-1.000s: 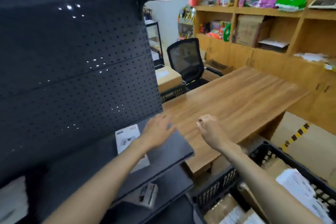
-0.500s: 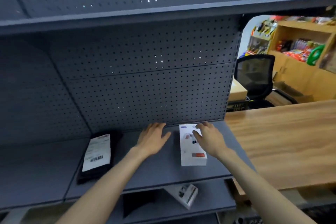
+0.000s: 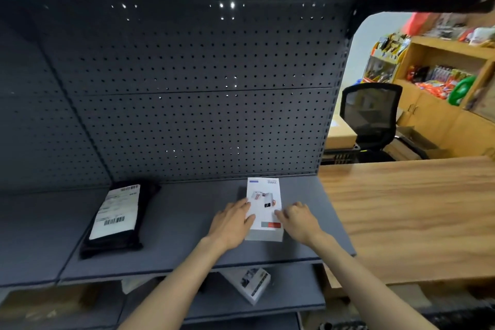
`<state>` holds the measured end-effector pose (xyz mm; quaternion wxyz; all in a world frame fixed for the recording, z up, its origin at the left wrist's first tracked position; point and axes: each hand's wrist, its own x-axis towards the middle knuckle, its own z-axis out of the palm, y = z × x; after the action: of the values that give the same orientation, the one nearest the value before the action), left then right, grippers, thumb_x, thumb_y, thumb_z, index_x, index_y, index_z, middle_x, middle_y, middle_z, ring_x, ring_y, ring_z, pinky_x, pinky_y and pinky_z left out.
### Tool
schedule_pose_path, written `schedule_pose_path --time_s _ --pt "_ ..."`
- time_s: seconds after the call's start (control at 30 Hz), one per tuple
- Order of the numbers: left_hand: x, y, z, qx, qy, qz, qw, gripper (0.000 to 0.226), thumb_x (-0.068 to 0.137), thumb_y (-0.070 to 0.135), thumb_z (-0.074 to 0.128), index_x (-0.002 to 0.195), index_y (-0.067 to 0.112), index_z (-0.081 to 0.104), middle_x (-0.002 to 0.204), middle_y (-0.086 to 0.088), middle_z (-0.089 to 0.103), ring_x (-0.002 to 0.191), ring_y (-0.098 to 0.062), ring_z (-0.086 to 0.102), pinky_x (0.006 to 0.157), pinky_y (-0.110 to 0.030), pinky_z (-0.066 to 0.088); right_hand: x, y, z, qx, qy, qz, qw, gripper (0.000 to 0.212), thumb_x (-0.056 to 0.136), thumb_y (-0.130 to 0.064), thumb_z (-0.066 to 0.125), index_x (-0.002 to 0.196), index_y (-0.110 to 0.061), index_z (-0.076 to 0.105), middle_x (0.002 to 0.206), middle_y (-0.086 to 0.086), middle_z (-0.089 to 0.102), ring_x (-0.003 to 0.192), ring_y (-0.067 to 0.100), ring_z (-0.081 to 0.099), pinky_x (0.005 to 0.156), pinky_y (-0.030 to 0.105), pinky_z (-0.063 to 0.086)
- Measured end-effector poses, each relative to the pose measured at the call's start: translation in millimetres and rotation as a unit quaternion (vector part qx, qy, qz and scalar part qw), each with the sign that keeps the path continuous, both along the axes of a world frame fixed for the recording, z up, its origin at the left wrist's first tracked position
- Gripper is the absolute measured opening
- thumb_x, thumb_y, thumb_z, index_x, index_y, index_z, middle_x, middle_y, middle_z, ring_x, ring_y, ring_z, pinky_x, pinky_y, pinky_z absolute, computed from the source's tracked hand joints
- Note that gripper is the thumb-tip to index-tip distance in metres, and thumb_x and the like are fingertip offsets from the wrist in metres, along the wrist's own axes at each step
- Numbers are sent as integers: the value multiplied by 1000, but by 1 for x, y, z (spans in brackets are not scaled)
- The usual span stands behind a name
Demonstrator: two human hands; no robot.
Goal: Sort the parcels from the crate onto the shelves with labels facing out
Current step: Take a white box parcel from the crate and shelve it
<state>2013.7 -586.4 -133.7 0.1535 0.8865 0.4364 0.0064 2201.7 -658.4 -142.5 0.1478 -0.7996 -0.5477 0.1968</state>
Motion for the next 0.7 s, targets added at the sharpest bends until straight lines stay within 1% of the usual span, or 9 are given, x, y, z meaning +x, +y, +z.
schedule_pose_path --time_s 0.1,0.2,0.27,0.33,0.43,0.5,0.57,0.63,0.7 --pt "1 -1 -1 12 11 11 1000 56 107 46 29 155 18 34 165 3 24 146 -24 31 115 -44 31 -8 4 -2 29 56 -16 998 48 100 -40 44 56 -20 41 77 8 55 93 33 54 75 36 41" --pt "-1 3 -1 -18 -20 53 998 63 104 56 30 146 11 45 157 -4 38 138 -28 41 109 -42 40 -22 5 11 82 151 -41 984 45 100 -36 48 62 -13 51 62 0 54 68 24 54 60 32 39" --pt "-3 8 2 -56 -77 93 991 68 98 66 32 133 13 55 138 -5 55 118 -26 55 98 -42 49 -27 11 18 111 208 -43 971 34 101 -37 47 95 -11 68 87 2 67 87 22 61 75 32 45" --pt "-2 9 5 -97 -143 122 977 74 92 76 32 124 16 60 121 -2 62 104 -24 62 88 -41 54 -33 13 28 122 239 -38 963 33 102 -34 45 121 -14 64 105 3 65 102 22 59 87 32 45" --pt "5 6 10 -136 -192 134 963 73 87 80 39 99 15 67 96 -3 67 84 -23 65 70 -33 57 -31 17 29 154 244 -51 956 30 102 -24 45 119 -10 65 108 5 68 106 24 62 85 31 47" --pt "12 0 10 -163 -204 129 957 66 90 77 39 72 16 57 71 0 60 61 -17 56 61 -28 47 -25 16 28 184 245 -75 949 28 101 -22 48 119 -8 64 111 3 67 102 20 63 81 27 46" --pt "20 -4 10 -193 -217 122 949 58 96 68 40 64 21 49 65 6 54 56 -12 47 58 -27 41 -16 15 25 207 236 -97 945 24 99 -22 52 115 -9 65 111 4 66 95 19 63 79 29 48" --pt "25 -4 10 -215 -227 115 943 50 100 60 41 70 22 55 73 4 58 61 -10 50 57 -26 40 -8 13 22 209 241 -105 942 21 97 -18 56 115 -10 63 110 2 65 93 18 63 81 31 51" --pt "25 0 7 -219 -247 99 939 43 103 54 39 112 24 69 102 5 67 83 -9 62 65 -23 46 -4 12 18 200 268 -100 937 24 93 -12 58 117 -10 61 110 -1 65 95 17 64 84 32 53"
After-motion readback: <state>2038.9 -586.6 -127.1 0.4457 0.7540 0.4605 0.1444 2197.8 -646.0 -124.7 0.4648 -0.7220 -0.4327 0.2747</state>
